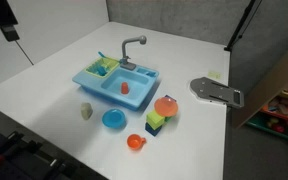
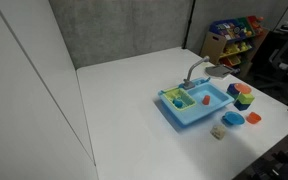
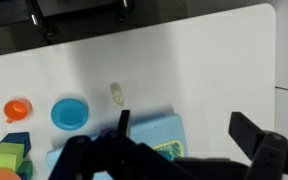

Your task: Move the orange cup from the sink to the orange plate

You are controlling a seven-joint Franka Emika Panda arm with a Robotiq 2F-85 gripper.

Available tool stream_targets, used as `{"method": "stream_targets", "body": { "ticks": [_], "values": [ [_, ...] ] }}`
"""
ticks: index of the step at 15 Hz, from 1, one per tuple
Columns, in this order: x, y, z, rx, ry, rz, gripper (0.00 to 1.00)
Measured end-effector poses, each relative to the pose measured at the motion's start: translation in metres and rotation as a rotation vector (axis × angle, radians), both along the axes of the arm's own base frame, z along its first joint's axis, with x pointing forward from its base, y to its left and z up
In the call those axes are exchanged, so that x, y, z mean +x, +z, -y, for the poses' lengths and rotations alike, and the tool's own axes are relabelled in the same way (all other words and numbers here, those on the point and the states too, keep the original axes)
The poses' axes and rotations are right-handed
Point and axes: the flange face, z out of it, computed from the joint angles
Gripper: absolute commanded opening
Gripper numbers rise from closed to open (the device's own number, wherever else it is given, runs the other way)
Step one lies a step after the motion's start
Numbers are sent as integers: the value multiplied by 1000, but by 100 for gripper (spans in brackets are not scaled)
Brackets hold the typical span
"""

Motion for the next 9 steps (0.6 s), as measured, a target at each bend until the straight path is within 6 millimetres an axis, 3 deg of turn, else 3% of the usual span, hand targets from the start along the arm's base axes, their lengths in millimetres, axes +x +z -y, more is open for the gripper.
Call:
{"method": "stream_targets", "body": {
  "ticks": [9],
  "values": [
    [7,-3,-3,-40,15,14,100]
  ]
}}
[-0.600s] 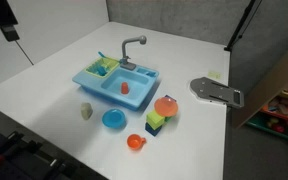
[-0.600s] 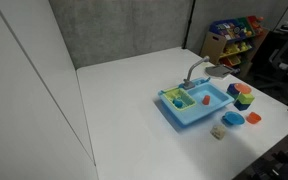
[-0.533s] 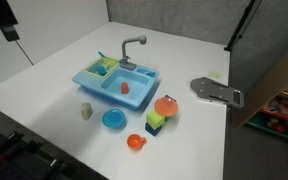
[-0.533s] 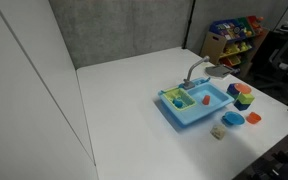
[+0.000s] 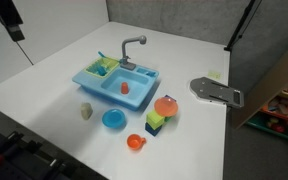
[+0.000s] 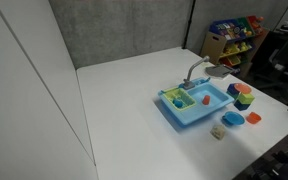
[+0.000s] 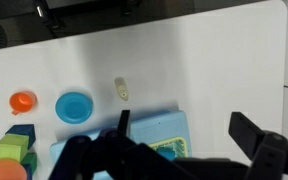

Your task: Move the orange cup from the sink to the orange plate

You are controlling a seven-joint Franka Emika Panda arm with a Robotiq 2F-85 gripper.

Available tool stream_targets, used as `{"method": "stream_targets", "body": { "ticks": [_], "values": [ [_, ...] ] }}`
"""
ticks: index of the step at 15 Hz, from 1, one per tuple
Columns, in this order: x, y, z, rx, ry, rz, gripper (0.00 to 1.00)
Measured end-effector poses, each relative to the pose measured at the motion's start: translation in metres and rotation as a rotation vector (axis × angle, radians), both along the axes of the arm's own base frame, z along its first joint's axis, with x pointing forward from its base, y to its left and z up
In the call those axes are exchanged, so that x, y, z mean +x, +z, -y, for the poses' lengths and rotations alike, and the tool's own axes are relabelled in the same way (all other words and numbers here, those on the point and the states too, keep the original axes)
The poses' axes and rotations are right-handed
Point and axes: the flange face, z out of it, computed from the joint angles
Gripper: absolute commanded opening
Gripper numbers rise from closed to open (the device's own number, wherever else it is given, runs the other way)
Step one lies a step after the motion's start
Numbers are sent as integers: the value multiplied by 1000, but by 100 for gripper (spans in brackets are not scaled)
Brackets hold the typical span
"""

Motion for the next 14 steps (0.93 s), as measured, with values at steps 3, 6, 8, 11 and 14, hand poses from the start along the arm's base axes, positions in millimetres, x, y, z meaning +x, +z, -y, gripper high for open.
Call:
{"method": "stream_targets", "body": {
  "ticks": [3,6,8,11,14],
  "values": [
    [14,-3,-2,-45,17,26,100],
    [33,-8,-2,-98,21,50,100],
    [45,-15,2,-140,16,66,100],
    [61,-29,13,-202,3,94,100],
    [71,-45,30,-257,-21,106,100]
  ]
}}
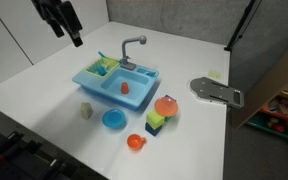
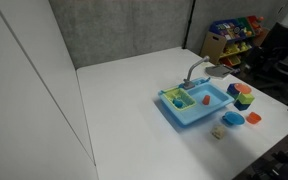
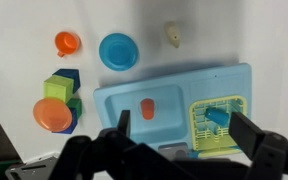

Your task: Move the orange cup from the sink to the orange plate

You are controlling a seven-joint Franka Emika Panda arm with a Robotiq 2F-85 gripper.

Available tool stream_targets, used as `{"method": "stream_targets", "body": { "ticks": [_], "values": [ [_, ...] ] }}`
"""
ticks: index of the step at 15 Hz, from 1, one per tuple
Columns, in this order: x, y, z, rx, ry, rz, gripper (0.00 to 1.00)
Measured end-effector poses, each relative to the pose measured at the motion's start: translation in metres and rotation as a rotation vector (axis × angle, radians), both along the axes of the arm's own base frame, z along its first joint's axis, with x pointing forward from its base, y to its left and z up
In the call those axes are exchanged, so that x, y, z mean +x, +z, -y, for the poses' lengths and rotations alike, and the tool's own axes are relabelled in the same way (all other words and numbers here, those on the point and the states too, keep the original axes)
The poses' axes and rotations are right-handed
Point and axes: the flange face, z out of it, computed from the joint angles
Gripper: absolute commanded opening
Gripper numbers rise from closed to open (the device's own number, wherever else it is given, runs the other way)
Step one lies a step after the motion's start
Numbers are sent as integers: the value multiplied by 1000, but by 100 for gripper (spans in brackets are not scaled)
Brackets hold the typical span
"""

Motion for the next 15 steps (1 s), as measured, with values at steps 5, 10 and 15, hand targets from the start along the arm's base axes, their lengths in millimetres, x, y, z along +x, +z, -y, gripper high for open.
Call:
{"method": "stream_targets", "body": {
  "ticks": [5,10,15],
  "values": [
    [6,-20,31,-80,-58,1,100],
    [18,-37,51,-109,-98,9,100],
    [50,-65,59,-121,-145,-23,100]
  ]
}}
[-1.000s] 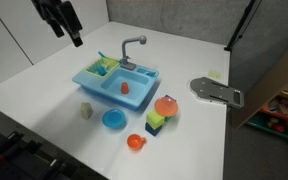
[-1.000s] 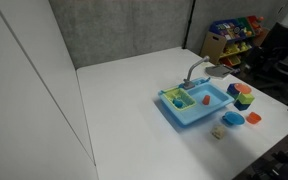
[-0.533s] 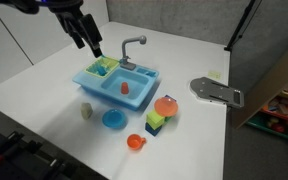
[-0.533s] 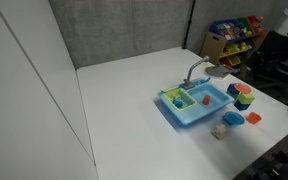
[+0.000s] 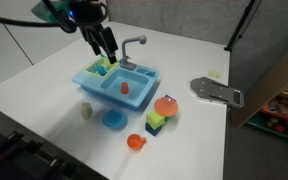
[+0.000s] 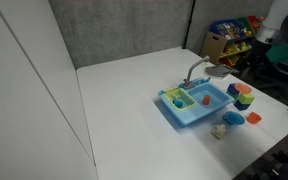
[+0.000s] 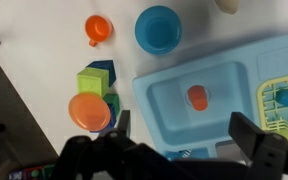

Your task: Move the orange cup from the sink to the orange plate

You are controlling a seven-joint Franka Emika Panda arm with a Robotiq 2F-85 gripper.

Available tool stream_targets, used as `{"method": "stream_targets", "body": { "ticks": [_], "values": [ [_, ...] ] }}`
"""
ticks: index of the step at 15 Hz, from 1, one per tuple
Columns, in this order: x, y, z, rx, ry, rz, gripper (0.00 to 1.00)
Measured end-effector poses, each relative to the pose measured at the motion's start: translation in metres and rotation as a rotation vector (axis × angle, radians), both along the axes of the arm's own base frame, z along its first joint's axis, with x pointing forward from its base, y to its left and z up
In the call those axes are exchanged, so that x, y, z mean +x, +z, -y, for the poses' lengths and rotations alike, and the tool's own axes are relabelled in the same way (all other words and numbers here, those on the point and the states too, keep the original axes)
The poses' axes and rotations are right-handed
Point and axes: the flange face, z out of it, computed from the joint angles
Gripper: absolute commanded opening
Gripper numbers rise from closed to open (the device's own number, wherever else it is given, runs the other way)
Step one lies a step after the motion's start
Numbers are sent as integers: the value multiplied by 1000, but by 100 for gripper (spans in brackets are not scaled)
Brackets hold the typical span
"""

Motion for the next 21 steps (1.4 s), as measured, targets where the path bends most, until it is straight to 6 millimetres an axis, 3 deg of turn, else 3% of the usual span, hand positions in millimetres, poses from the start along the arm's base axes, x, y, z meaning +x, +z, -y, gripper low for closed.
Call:
{"method": "stream_targets", "body": {
  "ticks": [5,10,16,21],
  "values": [
    [35,-30,11,-2,-28,-30,100],
    [63,-57,7,-11,-18,-53,100],
    [66,-62,6,-4,-18,-57,100],
    [69,-88,5,62,-20,-51,100]
  ]
}}
